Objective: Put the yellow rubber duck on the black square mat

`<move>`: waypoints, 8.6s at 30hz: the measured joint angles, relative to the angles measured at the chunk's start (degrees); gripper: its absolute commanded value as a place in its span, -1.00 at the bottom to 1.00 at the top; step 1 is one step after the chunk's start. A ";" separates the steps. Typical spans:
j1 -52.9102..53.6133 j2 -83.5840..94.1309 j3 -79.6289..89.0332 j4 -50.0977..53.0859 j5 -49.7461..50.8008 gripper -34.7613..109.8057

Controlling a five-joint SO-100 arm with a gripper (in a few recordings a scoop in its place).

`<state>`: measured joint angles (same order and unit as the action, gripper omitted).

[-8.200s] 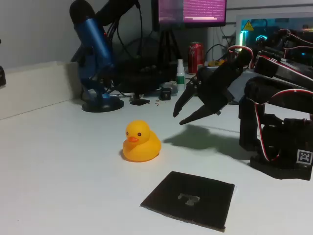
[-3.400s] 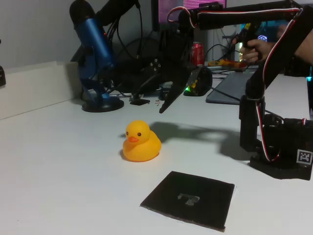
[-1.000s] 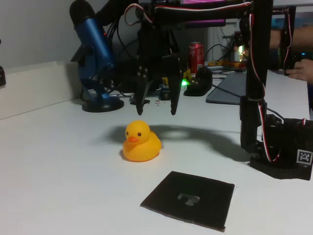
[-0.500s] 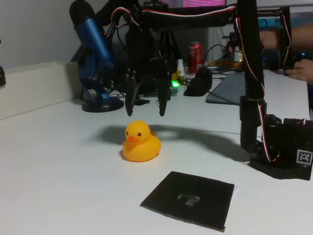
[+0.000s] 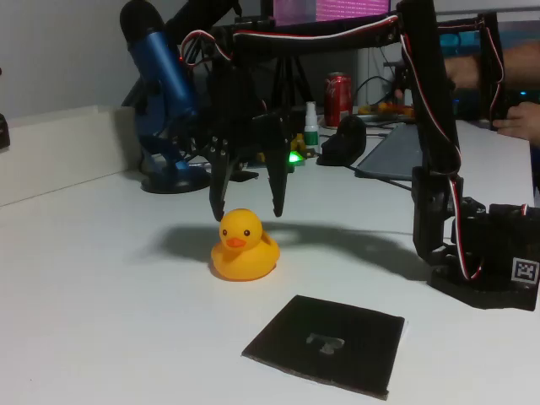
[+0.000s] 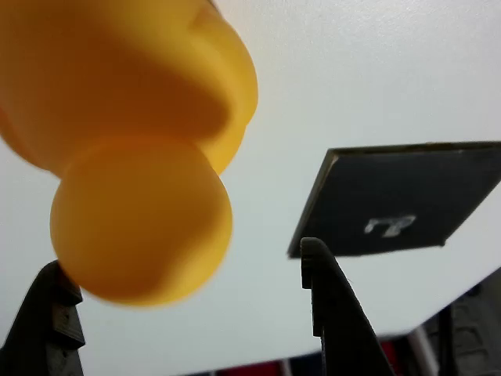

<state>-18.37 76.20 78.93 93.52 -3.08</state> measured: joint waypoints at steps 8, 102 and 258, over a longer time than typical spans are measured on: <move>-0.18 -2.72 -0.09 -0.09 0.00 -0.07; -2.55 -3.34 -0.09 0.00 -0.53 -0.07; -47.29 7.38 -3.16 9.84 -1.67 0.00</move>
<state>-65.65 83.58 75.76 103.36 -4.75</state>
